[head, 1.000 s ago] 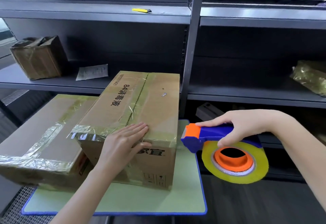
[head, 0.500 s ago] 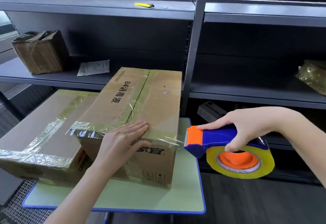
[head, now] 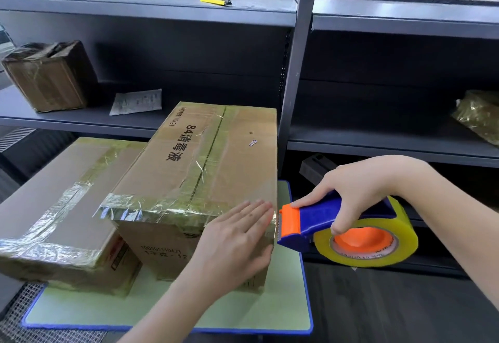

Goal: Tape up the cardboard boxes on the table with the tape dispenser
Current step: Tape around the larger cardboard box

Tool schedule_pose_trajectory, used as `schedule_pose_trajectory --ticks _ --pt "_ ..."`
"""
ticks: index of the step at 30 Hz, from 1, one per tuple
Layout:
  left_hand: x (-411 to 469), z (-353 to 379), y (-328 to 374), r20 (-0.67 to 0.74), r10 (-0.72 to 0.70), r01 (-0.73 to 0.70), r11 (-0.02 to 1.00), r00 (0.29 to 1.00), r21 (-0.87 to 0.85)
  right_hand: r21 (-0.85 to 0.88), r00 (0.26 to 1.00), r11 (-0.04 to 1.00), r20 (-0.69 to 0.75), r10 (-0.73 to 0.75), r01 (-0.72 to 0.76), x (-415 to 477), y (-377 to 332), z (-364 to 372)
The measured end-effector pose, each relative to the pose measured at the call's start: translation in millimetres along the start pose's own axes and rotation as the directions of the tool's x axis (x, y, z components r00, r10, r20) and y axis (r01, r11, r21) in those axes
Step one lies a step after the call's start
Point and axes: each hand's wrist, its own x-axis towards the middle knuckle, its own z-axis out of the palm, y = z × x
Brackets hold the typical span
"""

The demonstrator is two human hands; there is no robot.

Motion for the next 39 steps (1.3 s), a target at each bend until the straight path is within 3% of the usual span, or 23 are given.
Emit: schedule_pose_trajectory --ticks 9,13,18,29,34,39 --pt "3.0 8.7 -4.2 -0.143 -0.013 0.009 1.0 0.99 -0.024 -0.02 0.997 1.0 0.081 0.007 -0.006 12.6 -1.5 -15.4" --pt "1.5 7.3 -3.7 -0.165 -0.008 0.005 1.0 0.986 -0.017 -0.158 0.987 0.985 0.131 0.094 -0.073 26.2 3.5 10.9" --pt "1.4 7.8 5.9 -0.068 -0.009 0.013 0.998 0.998 0.062 0.145 1.0 0.989 -0.015 -0.02 0.022 20.0 20.1 8.3" --pt "4.5 7.6 15.3 -0.092 -0.091 0.093 0.996 0.992 0.013 0.13 0.997 0.991 -0.074 0.026 -0.016 20.7 16.5 10.1" --pt "7.0 14.2 13.4 -0.065 -0.066 0.071 0.993 0.996 0.093 0.187 0.957 0.974 -0.237 0.17 -0.126 1.6 23.7 6.2" --pt "16.6 7.6 15.4 0.009 -0.083 0.082 0.996 0.997 0.044 0.142 0.811 0.972 -0.536 0.233 -0.185 -18.9 13.4 -1.2"
